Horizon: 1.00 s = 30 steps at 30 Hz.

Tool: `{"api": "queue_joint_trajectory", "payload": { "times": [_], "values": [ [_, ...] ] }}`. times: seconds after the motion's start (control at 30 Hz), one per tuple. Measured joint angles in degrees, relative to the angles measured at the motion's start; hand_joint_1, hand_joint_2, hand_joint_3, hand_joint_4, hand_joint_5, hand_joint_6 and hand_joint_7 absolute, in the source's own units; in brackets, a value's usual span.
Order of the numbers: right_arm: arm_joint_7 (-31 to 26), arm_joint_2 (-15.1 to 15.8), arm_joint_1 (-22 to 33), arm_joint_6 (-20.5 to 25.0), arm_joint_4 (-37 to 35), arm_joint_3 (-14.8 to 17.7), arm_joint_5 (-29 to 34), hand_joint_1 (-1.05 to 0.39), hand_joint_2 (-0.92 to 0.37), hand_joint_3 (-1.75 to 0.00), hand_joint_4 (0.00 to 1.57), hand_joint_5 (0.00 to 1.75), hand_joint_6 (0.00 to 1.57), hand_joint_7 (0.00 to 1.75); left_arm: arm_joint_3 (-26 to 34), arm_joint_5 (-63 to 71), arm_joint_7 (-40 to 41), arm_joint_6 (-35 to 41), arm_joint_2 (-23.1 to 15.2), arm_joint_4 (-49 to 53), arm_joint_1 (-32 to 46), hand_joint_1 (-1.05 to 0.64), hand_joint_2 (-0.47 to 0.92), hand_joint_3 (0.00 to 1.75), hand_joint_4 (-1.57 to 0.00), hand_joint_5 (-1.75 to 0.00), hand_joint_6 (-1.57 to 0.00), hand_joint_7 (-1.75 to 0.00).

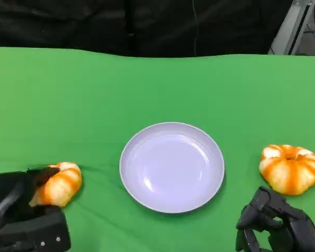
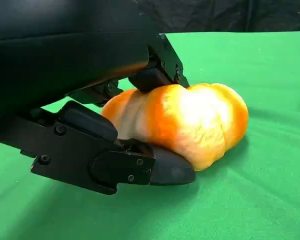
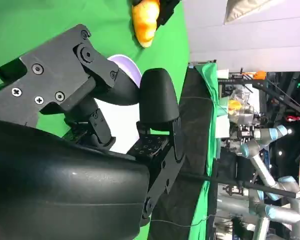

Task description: Grasp the bread from the table and place it into the plate.

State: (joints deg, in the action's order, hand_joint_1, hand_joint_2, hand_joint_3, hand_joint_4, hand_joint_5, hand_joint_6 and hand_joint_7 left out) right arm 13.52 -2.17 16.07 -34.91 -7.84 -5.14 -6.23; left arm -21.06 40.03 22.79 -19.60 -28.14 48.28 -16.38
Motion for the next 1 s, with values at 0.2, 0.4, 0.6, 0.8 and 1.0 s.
{"api": "queue_joint_trajectory", "payload": {
  "times": [0.2, 0.4, 0.6, 0.8, 1.0],
  "values": [
    [0.0, 0.0, 0.0, 0.0, 0.0, 0.0, 0.0, -0.15, -0.56, -1.21, 0.82, 1.75, 0.75, 1.54, -0.1, 0.0, 0.0, 0.0, 0.0, 0.0, 0.0, -0.18, 0.92, 0.35, -0.96, -0.16, -0.93, -0.06],
    [0.0, 0.0, 0.1, 0.0, 0.0, 0.0, 0.0, -0.15, -0.56, -1.21, 0.82, 1.75, 0.76, 1.54, 1.2, -1.1, 0.0, -0.2, -0.2, -4.4, 1.6, -0.08, 0.78, 0.62, -0.68, -1.63, -0.62, -1.58],
    [-0.2, -0.2, -0.4, 0.0, 0.0, -0.2, 0.4, -0.15, -0.56, -1.20, 0.82, 1.75, 0.76, 1.54, 5.5, -1.9, -2.8, 1.3, 0.0, -31.0, 3.3, -0.07, 0.73, 0.71, -0.67, -1.74, -0.59, -1.74],
    [-0.4, -0.2, -0.1, 0.0, 0.0, 0.0, 0.4, -0.15, -0.56, -1.20, 0.82, 1.75, 0.76, 1.54, 7.5, -2.0, -5.7, 3.7, 0.2, -37.7, 5.0, -0.07, 0.72, 0.74, -0.67, -1.75, -0.59, -1.75],
    [-0.4, -0.2, -0.2, 0.0, 0.0, 0.0, 0.4, -0.15, -0.56, -1.20, 0.82, 1.75, 0.76, 1.54, 7.9, -2.0, -6.5, 4.3, 0.2, -37.8, 6.2, -0.07, 0.71, 0.76, -0.67, -1.75, -0.59, -1.75]
  ]
}}
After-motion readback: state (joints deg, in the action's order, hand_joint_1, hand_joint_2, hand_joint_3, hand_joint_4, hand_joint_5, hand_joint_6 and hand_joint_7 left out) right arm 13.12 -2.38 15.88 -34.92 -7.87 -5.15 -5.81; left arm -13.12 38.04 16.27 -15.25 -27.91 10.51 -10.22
